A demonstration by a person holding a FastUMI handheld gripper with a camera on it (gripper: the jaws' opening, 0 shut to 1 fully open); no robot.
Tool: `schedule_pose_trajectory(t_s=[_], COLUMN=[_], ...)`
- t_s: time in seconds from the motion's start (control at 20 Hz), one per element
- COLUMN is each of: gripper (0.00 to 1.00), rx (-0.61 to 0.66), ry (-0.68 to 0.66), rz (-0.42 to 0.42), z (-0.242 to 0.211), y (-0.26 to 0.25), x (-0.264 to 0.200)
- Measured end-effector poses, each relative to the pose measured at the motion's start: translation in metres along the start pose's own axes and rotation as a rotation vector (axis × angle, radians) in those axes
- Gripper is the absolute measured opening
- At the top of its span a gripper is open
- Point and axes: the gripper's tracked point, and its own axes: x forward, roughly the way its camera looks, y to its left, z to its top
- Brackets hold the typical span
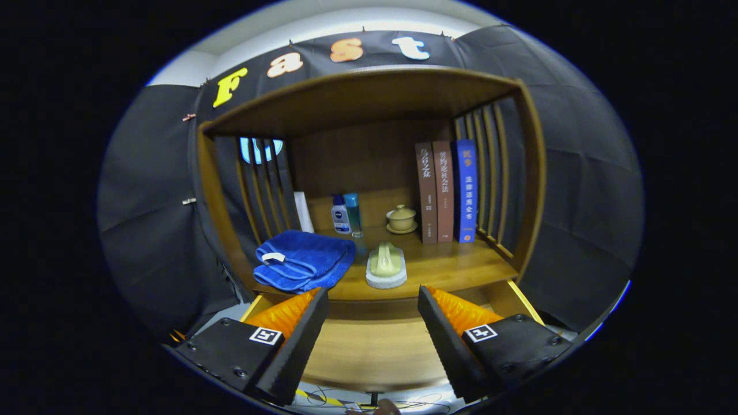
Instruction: Pull open the drawer, take out the items inside it, and place them on the countertop above the cabinet.
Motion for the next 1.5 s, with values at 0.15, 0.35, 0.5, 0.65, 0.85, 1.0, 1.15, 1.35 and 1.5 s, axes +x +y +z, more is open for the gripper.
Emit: schedule_pose_trajectory(t_s=[0.15,0.35,0.5,0.65,0.85,1.0,1.15,1.35,1.5], gripper=[0.99,0.99,0.99,0.99,1.0,0.97,0.97,0.98,0.98], rx=[-0.014,-0.027,-0.014,-0.01,-0.006,-0.017,-0.014,-0.008,0.003], ry=[-0.04,0.015,0.043,0.074,0.113,0.101,0.087,0.084,0.076], rz=[0.003,-0.005,-0.01,-0.016,-0.02,-0.046,-0.048,-0.047,-0.048], z=[-0.048,-0.111,-0.142,-0.168,-0.186,-0.185,-0.179,-0.164,-0.154], y=[0.005,0.005,0.003,-0.001,-0.002,-0.006,-0.007,-0.007,-0.007], x=[-0.04,-0.062,-0.057,-0.042,-0.019,-0.015,-0.005,0.035,0.072])
